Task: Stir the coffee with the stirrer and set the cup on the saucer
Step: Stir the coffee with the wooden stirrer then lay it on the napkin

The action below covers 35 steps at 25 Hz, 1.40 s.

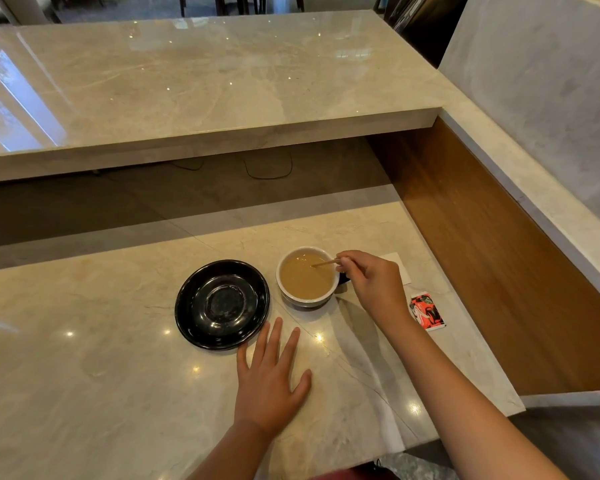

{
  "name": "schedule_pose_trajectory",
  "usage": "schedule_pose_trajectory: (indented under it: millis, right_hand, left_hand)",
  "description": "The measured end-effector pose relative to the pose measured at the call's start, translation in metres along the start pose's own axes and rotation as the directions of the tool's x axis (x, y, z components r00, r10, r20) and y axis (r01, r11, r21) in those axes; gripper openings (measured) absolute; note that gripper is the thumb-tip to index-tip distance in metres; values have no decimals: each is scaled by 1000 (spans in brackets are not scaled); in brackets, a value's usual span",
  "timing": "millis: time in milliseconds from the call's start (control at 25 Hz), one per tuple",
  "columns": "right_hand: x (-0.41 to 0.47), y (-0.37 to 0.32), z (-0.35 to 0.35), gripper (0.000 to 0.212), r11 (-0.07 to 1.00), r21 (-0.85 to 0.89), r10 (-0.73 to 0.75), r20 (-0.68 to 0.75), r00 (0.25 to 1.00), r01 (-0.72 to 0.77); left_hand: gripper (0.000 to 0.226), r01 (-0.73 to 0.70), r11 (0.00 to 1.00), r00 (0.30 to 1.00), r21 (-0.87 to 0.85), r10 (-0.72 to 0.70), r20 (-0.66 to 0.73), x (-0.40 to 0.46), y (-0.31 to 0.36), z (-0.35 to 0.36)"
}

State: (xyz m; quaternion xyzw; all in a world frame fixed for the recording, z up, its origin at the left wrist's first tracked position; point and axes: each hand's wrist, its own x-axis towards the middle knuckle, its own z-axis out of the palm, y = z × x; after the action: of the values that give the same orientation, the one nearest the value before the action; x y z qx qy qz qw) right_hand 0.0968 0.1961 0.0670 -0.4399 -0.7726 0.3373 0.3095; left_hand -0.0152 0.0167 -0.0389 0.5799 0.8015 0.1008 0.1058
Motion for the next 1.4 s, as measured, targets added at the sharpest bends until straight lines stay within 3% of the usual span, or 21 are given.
schedule_pose_trajectory:
  millis: [280, 680, 880, 1000, 1240, 1400]
  right_hand:
    - [-14, -12, -11, 17, 961, -255, -70, 142, 987, 105]
    - [-8, -31, 10, 17, 984, 94, 139, 108, 984, -149]
    - [2, -26, 9, 18, 996, 41, 82, 35, 996, -83]
    - [3, -18, -1, 16, 996, -93, 1, 18, 1000, 1]
    - [-5, -18, -12, 19, 935, -334, -60, 183, 981, 120]
    - [-12, -21, -11, 17, 987, -154, 74, 165, 984, -48]
  left_hand:
    - [65, 3, 1000, 1000, 12, -3, 5, 0, 0, 0]
    - [66, 2, 1000, 1000, -3, -2, 28, 0, 0, 1]
    - [66, 5, 1000, 1000, -11, -5, 29, 0, -1, 1]
    - [65, -2, 1000, 1000, -18, 3, 18, 0, -1, 0]
    - [65, -16, 999, 1000, -35, 16, -2, -1, 0, -1]
    - [66, -2, 1000, 1000, -25, 2, 7, -1, 0, 0]
